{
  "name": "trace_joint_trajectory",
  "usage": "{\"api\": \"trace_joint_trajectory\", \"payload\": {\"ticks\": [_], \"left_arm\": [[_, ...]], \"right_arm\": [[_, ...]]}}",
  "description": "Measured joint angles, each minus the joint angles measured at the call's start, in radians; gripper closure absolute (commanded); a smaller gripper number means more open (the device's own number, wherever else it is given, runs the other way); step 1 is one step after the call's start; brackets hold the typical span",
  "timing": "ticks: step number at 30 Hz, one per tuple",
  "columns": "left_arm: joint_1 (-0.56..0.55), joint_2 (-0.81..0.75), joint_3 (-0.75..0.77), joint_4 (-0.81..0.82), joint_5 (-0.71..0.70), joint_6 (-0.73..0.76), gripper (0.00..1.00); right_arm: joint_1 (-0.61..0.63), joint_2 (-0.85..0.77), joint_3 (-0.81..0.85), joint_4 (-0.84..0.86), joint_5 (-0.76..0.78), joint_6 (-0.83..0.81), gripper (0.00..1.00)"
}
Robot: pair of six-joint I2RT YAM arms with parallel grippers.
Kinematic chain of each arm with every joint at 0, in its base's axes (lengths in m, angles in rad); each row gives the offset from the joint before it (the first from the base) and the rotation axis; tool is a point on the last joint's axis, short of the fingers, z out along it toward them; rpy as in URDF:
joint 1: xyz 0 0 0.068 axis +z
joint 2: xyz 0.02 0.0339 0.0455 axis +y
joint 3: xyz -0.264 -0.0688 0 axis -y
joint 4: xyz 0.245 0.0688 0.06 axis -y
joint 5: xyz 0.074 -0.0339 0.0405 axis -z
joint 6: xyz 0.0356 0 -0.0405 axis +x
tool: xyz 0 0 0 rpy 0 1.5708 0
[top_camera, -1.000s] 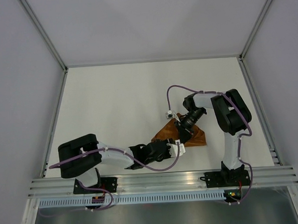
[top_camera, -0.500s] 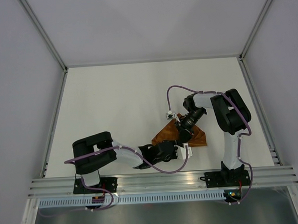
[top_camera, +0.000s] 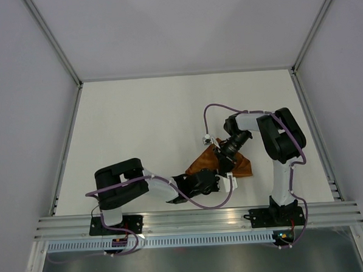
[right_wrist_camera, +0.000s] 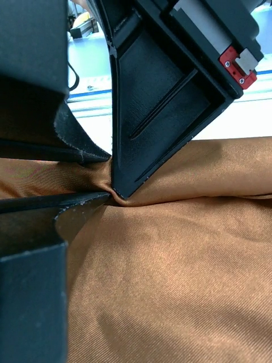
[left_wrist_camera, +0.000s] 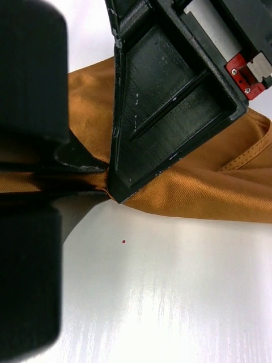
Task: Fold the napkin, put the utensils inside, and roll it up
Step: Roll the napkin at the center of the board.
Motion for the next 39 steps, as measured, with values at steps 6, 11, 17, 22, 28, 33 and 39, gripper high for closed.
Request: {"api": "trace_joint_trajectory", "payload": {"ticks": [6, 11, 17, 22, 28, 33, 39], "left_arm": [[0.028, 0.000, 0.050, -0.087, 0.076, -0.002, 0.98], [0.080, 0.003, 0.094, -0.152, 0.168, -0.019, 0.98], [0.159, 0.019, 0.164, -0.248, 0.284, -0.078, 0.98], [0.219, 0.038, 0.220, -0.319, 0.379, -0.137, 0.98], [0.293, 0.095, 0.340, -0.447, 0.516, -0.214, 0.98], [0.353, 0.159, 0.459, -0.580, 0.646, -0.278, 0.98], [0.417, 0.244, 0.588, -0.721, 0.813, -0.347, 0.98]], "right_arm": [[-0.007, -0.014, 0.000, -0.022, 0.013, 0.027, 0.46], [-0.008, -0.092, -0.011, 0.002, 0.057, 0.079, 0.26], [-0.055, -0.207, -0.011, 0.168, 0.167, 0.163, 0.25], [-0.142, -0.296, -0.011, 0.268, 0.206, 0.254, 0.26], [-0.304, -0.373, -0.011, 0.338, 0.179, 0.315, 0.28], [-0.403, -0.501, -0.093, 0.393, 0.155, 0.319, 0.29], [-0.393, -0.740, -0.300, 0.459, 0.141, 0.291, 0.30]]}}
